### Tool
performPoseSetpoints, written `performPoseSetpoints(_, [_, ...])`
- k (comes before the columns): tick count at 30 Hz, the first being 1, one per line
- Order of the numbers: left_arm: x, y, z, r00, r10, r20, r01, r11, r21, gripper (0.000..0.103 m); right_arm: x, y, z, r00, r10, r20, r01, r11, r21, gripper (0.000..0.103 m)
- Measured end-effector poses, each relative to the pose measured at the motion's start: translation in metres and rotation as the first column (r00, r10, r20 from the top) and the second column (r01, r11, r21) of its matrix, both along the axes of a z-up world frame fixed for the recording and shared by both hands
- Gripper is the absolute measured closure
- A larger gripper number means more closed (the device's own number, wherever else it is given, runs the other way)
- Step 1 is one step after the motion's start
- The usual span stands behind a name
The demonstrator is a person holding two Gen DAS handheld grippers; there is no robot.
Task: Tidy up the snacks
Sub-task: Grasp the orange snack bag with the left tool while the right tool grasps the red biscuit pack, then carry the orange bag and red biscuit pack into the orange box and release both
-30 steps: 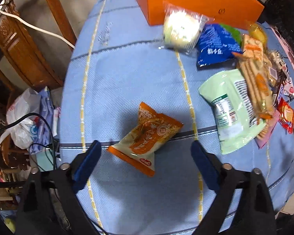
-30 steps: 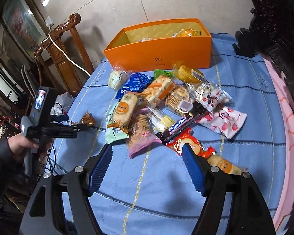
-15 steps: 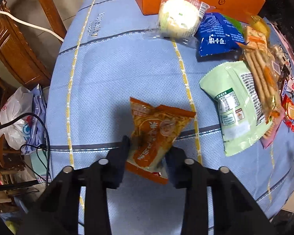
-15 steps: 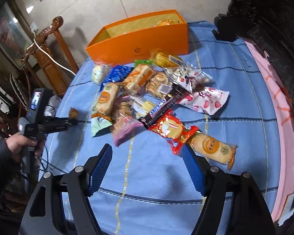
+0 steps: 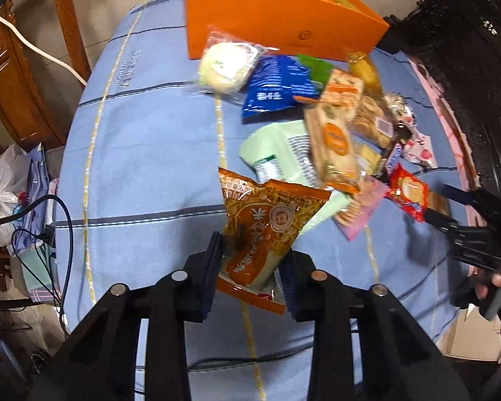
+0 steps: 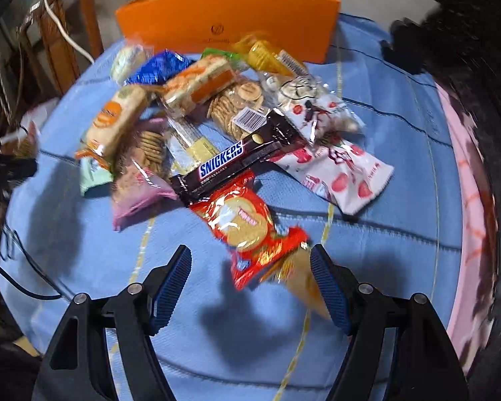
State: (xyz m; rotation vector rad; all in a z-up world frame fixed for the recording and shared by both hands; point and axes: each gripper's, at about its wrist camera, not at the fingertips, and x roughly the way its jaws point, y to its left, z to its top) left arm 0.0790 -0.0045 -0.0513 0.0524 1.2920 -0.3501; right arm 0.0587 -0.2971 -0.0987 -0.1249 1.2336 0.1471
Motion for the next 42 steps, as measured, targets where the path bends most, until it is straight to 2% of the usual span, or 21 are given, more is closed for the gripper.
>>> performPoseSetpoints(4, [-0.003,-0.005,0.005,1.000,0.010,0.001,-0.010,1.000,-0.008,0.071,0.015,0.004,-0.010,0.999,0.035,-0.028,-0.035,0.999,-0.006,0.029])
performPoseSetpoints(11, [-0.001,-0.014,0.001,1.000,0.027,-0.013,-0.027,1.000,0.003,0.071,0.028,0.020,-0.025,0.991,0.123,-0.046,-0.126,0.989,-0.076,0.031])
performPoseSetpoints(12, [-0.001,-0.015,0.000,1.000,0.028,-0.014,-0.028,1.000,0.006,0.071,0.028,0.021,-0.028,0.990,0.129,-0.054,-0.133,0.988,-0.081,0.037])
performPoseSetpoints(13, [-0.001,-0.016,0.000,0.999,0.029,-0.017,-0.029,1.000,0.006,0.071,0.029,0.022,-0.031,0.988,0.137,-0.070,-0.143,0.986,-0.086,0.050])
performPoseSetpoints(14, [-0.001,-0.017,-0.001,0.999,0.030,-0.019,-0.029,1.000,0.006,0.071,0.029,0.023,-0.035,0.986,0.143,-0.089,-0.151,0.985,-0.079,0.058])
performPoseSetpoints(19, [0.001,-0.020,-0.003,0.999,0.032,-0.026,-0.032,0.999,0.011,0.071,0.023,0.020,-0.033,0.988,0.129,-0.080,-0.134,0.989,-0.058,0.059])
performPoseSetpoints(24, [0.002,-0.023,0.004,1.000,0.024,-0.012,-0.024,1.000,0.004,0.071,0.006,0.008,-0.002,0.996,0.087,-0.026,-0.085,0.995,0.059,0.059])
performPoseSetpoints(28, [0.010,-0.027,0.021,1.000,0.011,0.025,-0.011,1.000,0.005,0.071,0.006,0.001,0.033,0.998,0.042,0.051,-0.048,0.990,0.133,0.059])
performPoseSetpoints(31, [0.022,-0.031,0.042,0.998,0.009,0.065,-0.008,1.000,-0.015,0.071,0.018,-0.002,0.061,0.992,0.001,0.123,-0.022,0.985,0.171,0.059])
performPoseSetpoints(35, [0.048,-0.042,0.073,0.989,-0.002,0.150,0.004,1.000,-0.017,0.071,0.038,0.002,0.095,0.974,-0.009,0.224,-0.038,0.978,0.204,0.059])
performPoseSetpoints(42, [0.092,-0.052,0.084,0.985,0.016,0.173,-0.011,1.000,-0.028,0.071,0.088,0.018,0.117,0.949,-0.028,0.313,-0.040,0.977,0.208,0.059])
